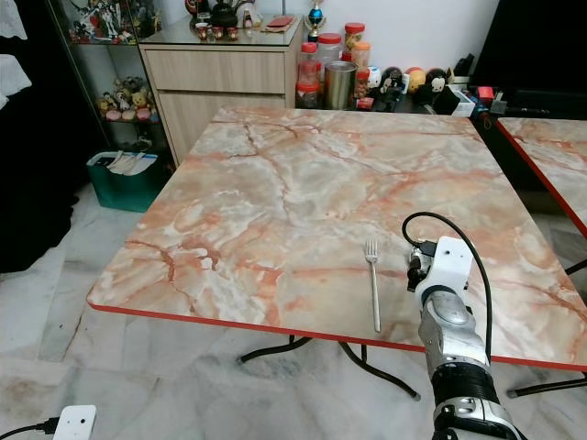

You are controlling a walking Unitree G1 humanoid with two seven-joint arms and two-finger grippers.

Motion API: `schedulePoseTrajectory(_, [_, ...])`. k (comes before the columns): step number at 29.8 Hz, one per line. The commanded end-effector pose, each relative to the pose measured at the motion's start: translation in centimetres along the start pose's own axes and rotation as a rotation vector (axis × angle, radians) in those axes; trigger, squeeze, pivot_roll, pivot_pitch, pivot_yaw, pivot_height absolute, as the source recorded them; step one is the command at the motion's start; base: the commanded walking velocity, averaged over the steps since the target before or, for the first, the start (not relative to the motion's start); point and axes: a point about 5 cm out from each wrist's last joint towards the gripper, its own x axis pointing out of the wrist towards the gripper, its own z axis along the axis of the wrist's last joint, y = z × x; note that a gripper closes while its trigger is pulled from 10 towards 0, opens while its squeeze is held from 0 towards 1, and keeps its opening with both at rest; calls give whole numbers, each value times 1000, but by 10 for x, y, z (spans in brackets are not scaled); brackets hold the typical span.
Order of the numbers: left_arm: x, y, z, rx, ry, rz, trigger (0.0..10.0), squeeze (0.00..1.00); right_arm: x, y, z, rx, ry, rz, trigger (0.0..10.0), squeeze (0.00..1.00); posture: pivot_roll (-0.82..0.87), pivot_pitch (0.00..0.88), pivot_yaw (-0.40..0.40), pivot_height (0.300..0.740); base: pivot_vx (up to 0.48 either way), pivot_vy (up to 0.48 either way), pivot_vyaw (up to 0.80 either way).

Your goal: Setting the table

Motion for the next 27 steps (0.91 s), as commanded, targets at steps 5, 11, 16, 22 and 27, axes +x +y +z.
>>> schedulePoseTrajectory(5, [0, 1, -1, 1, 8, 1, 10000, 0, 5, -5, 3, 77, 12, -27, 10000, 0, 37, 67, 9, 740, 0, 0, 0])
schedulePoseTrajectory(11, [0, 1, -1, 6, 8, 0, 10000, 0, 5, -12, -2, 84, 38, -46, 10000, 0, 35, 70, 11, 740, 0, 0, 0])
schedulePoseTrajectory(16, [0, 1, -1, 7, 7, 4, 10000, 0, 5, -15, -7, 125, 48, -42, 10000, 0, 40, 73, 10, 740, 0, 0, 0])
schedulePoseTrajectory(22, [0, 2, 0, 8, 2, 10, 10000, 0, 6, -10, 2, 158, -9, 2, 10000, 0, 39, 73, 10, 740, 0, 0, 0])
schedulePoseTrajectory(27, [0, 3, 1, 6, -1, 12, 10000, 0, 7, -8, -1, 150, 10, 10, 10000, 0, 39, 74, 10, 740, 0, 0, 0])
